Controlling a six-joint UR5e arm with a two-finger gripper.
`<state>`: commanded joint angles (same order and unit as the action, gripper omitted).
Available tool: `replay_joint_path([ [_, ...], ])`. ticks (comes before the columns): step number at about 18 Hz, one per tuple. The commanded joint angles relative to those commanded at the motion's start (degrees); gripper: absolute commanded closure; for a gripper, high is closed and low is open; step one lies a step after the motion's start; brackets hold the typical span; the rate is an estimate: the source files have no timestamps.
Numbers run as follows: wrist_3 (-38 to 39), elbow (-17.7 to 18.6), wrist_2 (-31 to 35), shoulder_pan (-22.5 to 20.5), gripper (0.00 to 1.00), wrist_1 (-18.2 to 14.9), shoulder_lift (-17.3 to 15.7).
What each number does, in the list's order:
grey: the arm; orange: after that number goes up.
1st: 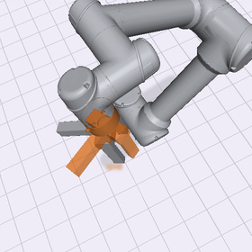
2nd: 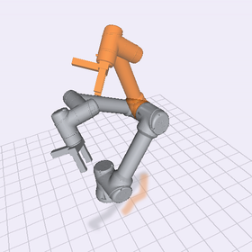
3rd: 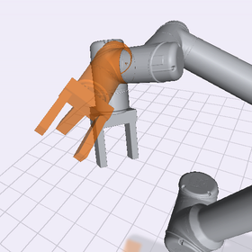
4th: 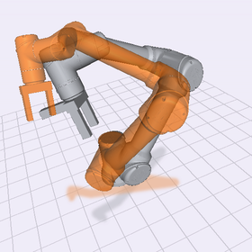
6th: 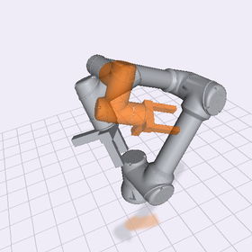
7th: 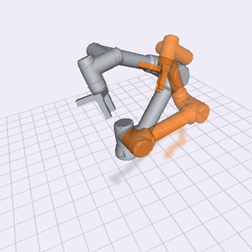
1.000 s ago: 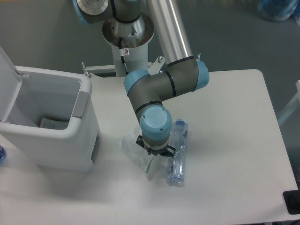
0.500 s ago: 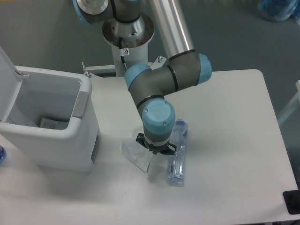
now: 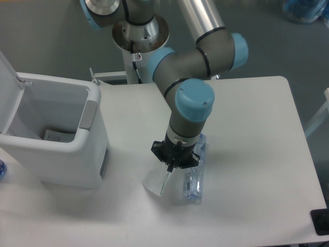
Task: Place the trash in the trash can
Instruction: 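Carry the held bag over the white trash bin opening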
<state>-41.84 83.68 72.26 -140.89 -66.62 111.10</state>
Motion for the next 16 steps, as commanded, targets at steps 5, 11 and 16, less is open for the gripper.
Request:
replay_joint_path([
  [5, 1.8, -0.6, -6.4, -0.8, 1.00, 0.0, -3.9],
  [11, 7.1, -4.7, -14.9, -0.5, 1.00, 0.0, -8.2],
  [16, 9.7, -4.8, -19.7, -0.4, 1.00, 0.2, -13.1],
])
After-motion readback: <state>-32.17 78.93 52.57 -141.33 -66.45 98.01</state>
